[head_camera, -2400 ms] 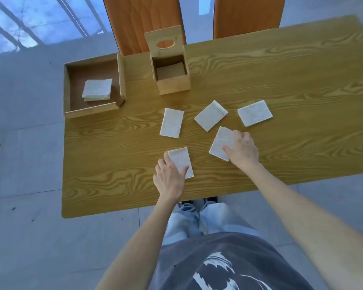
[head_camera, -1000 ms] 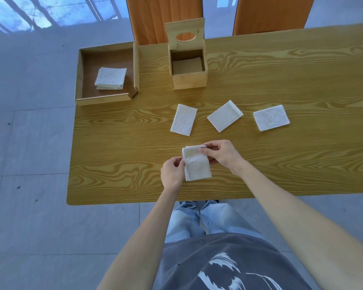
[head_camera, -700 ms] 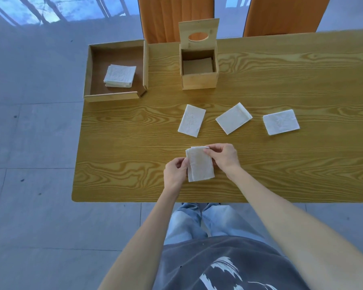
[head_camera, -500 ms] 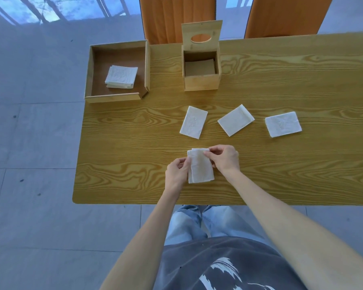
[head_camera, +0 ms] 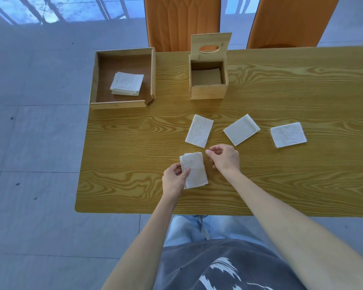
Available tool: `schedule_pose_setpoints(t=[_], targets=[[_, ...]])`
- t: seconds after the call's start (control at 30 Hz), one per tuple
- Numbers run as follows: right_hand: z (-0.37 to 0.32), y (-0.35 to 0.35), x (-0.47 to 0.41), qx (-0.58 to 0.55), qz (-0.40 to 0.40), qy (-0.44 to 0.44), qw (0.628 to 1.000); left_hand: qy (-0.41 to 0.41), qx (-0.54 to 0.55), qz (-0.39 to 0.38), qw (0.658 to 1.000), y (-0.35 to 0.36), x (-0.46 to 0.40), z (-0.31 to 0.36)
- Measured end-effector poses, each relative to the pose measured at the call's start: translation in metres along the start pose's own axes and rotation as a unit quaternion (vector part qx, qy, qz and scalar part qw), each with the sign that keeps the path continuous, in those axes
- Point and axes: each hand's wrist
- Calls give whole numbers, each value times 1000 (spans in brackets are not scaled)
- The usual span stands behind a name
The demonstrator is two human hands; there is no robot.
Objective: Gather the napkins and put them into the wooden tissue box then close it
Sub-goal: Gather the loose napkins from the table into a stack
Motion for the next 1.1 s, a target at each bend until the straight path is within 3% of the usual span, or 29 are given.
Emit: schedule_pose_setpoints(t=[0.2, 0.63, 0.9, 1.1], targets=[[-39, 12, -8, 62, 52, 48, 996, 0, 33, 26, 999, -21, -10, 3], [-71, 34, -15, 100, 74, 132, 983, -7, 75, 18, 997, -40, -19, 8], [-59, 31, -14, 33, 85, 108, 990, -14, 99, 7, 995, -41, -19, 6], [-47, 18, -11, -171, 69, 73, 980, -23, 119, -2, 993, -41, -18, 6]])
Point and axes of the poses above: each hand's wrist, its own x-axis away from the middle knuckle, its own y-axis out of the palm, z = x × y, and after that the axes turned 1 degree about z, right-handed
